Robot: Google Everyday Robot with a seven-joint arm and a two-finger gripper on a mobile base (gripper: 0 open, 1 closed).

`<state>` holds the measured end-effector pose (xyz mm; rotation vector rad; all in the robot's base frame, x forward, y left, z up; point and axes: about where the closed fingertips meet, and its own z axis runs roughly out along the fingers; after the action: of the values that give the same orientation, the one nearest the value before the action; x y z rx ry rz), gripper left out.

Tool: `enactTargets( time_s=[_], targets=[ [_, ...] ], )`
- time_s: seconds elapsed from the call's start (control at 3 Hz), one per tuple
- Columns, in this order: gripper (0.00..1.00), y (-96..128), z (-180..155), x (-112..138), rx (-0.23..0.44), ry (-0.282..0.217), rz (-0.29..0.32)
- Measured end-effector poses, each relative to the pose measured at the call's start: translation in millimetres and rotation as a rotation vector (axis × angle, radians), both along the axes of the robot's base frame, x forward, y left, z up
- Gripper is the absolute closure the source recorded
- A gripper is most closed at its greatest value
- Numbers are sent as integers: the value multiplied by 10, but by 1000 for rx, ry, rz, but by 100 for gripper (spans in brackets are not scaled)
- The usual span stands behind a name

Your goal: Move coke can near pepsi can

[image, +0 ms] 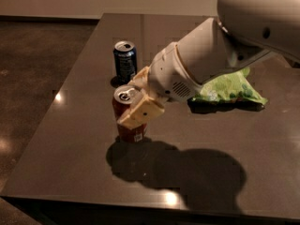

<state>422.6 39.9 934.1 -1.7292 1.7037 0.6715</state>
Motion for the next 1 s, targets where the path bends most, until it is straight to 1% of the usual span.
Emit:
enactTargets(
  time_s=[0.33,0.67,1.0],
  targets=[
    [100,-125,107,306,17,-2,-95],
    [100,-130,118,571,26,-7,-175],
    [100,-92,78,828,27,-25,-231]
  ],
)
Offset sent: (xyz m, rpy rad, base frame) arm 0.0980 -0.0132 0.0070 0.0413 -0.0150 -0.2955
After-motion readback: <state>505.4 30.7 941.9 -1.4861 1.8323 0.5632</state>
